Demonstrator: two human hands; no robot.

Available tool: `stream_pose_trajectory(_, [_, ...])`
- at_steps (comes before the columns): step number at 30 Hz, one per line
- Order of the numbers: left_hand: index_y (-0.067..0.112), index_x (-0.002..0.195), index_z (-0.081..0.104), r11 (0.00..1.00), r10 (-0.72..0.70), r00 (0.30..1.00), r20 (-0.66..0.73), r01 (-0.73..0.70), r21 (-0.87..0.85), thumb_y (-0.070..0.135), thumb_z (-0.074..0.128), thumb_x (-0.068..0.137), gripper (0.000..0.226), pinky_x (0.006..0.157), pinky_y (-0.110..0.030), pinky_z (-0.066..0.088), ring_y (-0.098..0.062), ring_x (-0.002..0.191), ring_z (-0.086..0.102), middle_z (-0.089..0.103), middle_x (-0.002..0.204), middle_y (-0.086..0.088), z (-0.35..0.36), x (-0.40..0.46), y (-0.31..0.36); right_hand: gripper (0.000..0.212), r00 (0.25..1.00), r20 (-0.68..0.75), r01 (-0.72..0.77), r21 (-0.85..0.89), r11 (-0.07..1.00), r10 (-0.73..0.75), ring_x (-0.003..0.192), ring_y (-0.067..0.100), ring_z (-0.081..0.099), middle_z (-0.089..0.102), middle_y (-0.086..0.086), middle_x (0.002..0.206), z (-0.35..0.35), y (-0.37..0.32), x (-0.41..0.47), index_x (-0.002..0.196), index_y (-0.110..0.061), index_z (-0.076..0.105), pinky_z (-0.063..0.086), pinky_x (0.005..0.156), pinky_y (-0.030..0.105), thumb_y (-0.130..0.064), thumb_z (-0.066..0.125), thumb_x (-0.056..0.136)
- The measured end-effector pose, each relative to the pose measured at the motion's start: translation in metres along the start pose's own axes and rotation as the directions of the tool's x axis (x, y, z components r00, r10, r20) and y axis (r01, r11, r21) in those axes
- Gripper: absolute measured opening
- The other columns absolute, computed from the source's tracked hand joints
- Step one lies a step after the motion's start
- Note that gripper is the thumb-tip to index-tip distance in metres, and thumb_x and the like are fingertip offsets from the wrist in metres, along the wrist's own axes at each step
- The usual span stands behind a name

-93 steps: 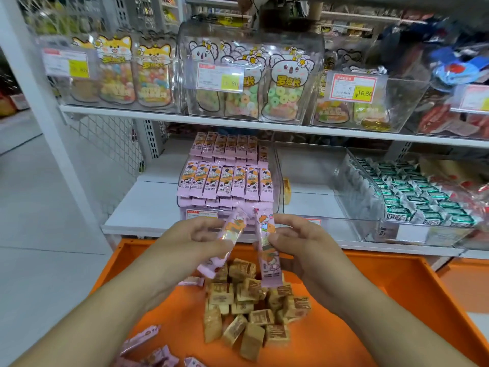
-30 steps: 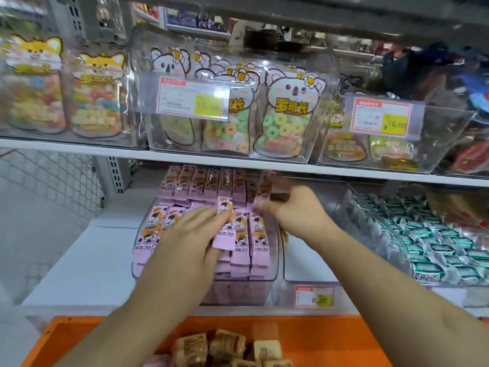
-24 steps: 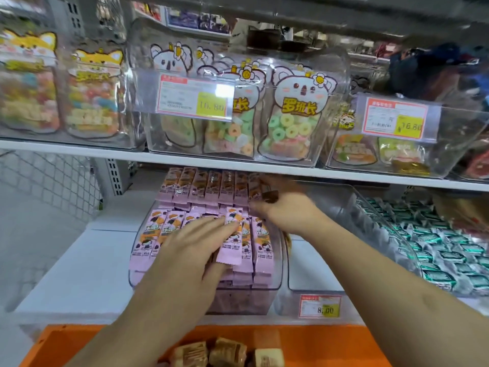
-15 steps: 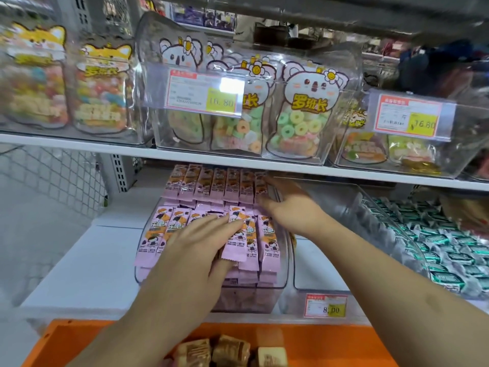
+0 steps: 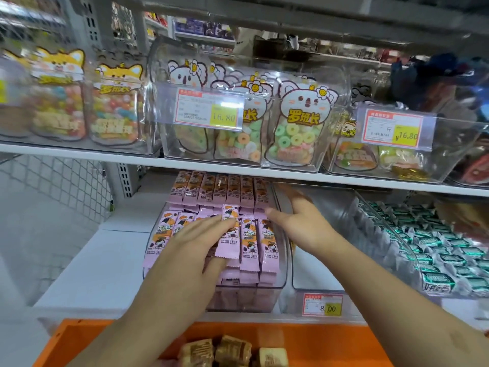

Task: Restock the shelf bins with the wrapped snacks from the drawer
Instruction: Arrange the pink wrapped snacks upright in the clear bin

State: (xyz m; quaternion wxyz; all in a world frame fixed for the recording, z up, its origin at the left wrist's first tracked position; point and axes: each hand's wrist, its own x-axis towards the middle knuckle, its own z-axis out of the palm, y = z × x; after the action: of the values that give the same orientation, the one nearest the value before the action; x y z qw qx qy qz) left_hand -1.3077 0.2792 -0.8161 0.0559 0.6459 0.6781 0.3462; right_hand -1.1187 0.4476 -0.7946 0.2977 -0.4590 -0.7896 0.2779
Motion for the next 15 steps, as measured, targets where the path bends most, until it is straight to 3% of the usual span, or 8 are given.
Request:
stream_pose_trajectory(2, [0.059, 0.15, 0.037, 1.0, -0.005, 1.0, -0.014, 0.004, -0.018, 0.023, 0.065, 0.1, 0.068, 0.126, -0.025, 0.018, 0.009, 0.151, 0.019, 0.028, 0.157, 0.039, -0.006, -0.003, -0.001, 0.054, 0.999, -0.005, 0.044, -0.023, 0.999, -0.044, 0.134, 0.013, 0.048, 0.051, -0.007, 0.145, 0.001, -0.011, -0.019, 0.14, -0.034, 0.053, 0.038, 0.105, 0.024, -0.029, 0.076, 0.092])
stream_pose_trajectory(5, [0.058, 0.148, 0.044, 0.998, -0.026, 0.999, -0.046, 0.024, -0.053, 0.019, 0.068, 0.097, 0.069, 0.124, -0.03, 0.03, 0.008, 0.147, 0.029, 0.038, 0.155, 0.036, -0.018, -0.009, -0.003, 0.077, 0.976, 0.165, 0.15, -0.021, 0.988, -0.145, 0.141, 0.001, 0.039, 0.046, -0.015, 0.15, 0.014, -0.033, -0.048, 0.151, -0.039, 0.046, 0.036, 0.115, 0.025, -0.031, 0.084, 0.085])
stream_pose_trajectory(8, [0.054, 0.143, 0.052, 0.995, -0.056, 0.996, -0.07, 0.049, -0.085, 0.01, 0.07, 0.092, 0.07, 0.114, -0.015, 0.034, 0.01, 0.136, 0.041, 0.046, 0.143, 0.038, -0.032, -0.016, -0.009, 0.092, 0.938, 0.307, 0.161, 0.036, 0.986, -0.164, 0.145, -0.002, 0.034, 0.037, -0.02, 0.16, 0.034, -0.061, -0.06, 0.159, -0.045, 0.034, 0.032, 0.121, 0.029, -0.049, 0.085, 0.082])
stream_pose_trajectory(10, [0.055, 0.14, 0.054, 0.994, -0.076, 0.995, -0.07, 0.07, -0.078, 0.006, 0.072, 0.089, 0.073, 0.101, 0.001, 0.029, 0.013, 0.123, 0.044, 0.047, 0.131, 0.041, -0.04, -0.02, -0.017, 0.094, 0.935, 0.315, 0.152, 0.066, 0.986, -0.165, 0.146, -0.003, 0.033, 0.035, -0.021, 0.162, 0.047, -0.077, -0.06, 0.159, -0.047, 0.032, 0.032, 0.119, 0.027, -0.056, 0.083, 0.081])
stream_pose_trajectory(13, [0.055, 0.139, 0.054, 0.992, -0.11, 0.99, -0.084, 0.103, -0.079, 0.008, 0.074, 0.086, 0.073, 0.092, 0.003, 0.03, 0.009, 0.117, 0.049, 0.051, 0.124, 0.038, -0.052, -0.025, -0.032, 0.088, 0.94, 0.282, 0.188, 0.033, 0.982, -0.189, 0.144, -0.004, 0.035, 0.038, -0.021, 0.162, 0.065, -0.099, -0.058, 0.158, -0.045, 0.036, 0.03, 0.114, 0.019, -0.046, 0.084, 0.085])
stream_pose_trajectory(15, [0.054, 0.14, 0.053, 0.989, -0.124, 0.988, -0.094, 0.116, -0.092, 0.01, 0.074, 0.088, 0.071, 0.09, 0.004, 0.03, 0.008, 0.113, 0.047, 0.052, 0.125, 0.033, -0.058, -0.026, -0.041, 0.086, 0.946, 0.26, 0.202, -0.007, 0.979, -0.193, 0.147, 0.002, 0.036, 0.04, -0.017, 0.162, 0.077, -0.109, -0.056, 0.158, -0.043, 0.036, 0.031, 0.118, 0.024, -0.047, 0.083, 0.085])
